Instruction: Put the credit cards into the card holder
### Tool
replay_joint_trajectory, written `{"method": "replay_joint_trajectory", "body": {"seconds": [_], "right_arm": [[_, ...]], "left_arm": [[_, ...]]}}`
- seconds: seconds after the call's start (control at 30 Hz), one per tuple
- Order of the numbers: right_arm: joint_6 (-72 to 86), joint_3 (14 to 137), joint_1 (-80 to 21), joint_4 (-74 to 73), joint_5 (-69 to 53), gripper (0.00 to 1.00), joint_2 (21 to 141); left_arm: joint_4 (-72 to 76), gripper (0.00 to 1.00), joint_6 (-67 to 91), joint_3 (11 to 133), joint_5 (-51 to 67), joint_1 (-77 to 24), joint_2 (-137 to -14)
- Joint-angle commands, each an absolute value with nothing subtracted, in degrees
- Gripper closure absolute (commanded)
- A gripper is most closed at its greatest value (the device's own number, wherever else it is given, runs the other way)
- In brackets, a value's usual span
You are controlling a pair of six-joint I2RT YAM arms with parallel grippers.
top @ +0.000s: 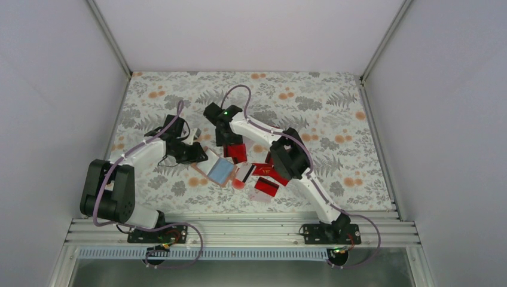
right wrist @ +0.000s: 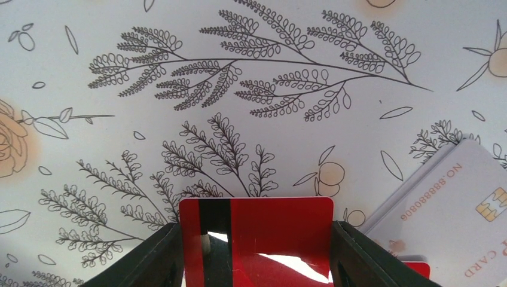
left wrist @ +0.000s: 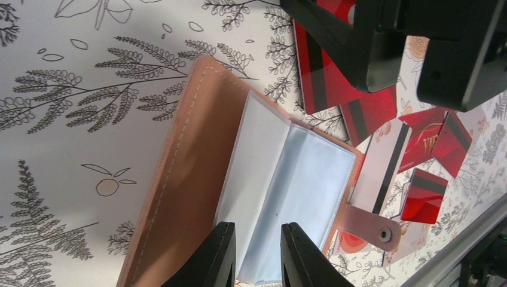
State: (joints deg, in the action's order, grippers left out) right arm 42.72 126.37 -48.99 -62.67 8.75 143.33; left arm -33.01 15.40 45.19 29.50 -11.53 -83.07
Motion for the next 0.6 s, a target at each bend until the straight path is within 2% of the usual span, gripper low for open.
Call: {"method": "replay_joint_trajectory", "body": {"seconds": [0.0, 0.57], "right_arm": [[41.8, 123.62, -49.27, -62.91, 10.16, 0.41, 142.95], [42.65, 123.22, -48.19, -60.57, 6.25, 0.4, 139.46]], "left_arm": [[-31.26, 0.78, 14.07, 46.5, 33.11, -11.79, -82.05], [-19.33, 0.78, 17.99, 44.73, 46.04, -11.79, -86.46]]}}
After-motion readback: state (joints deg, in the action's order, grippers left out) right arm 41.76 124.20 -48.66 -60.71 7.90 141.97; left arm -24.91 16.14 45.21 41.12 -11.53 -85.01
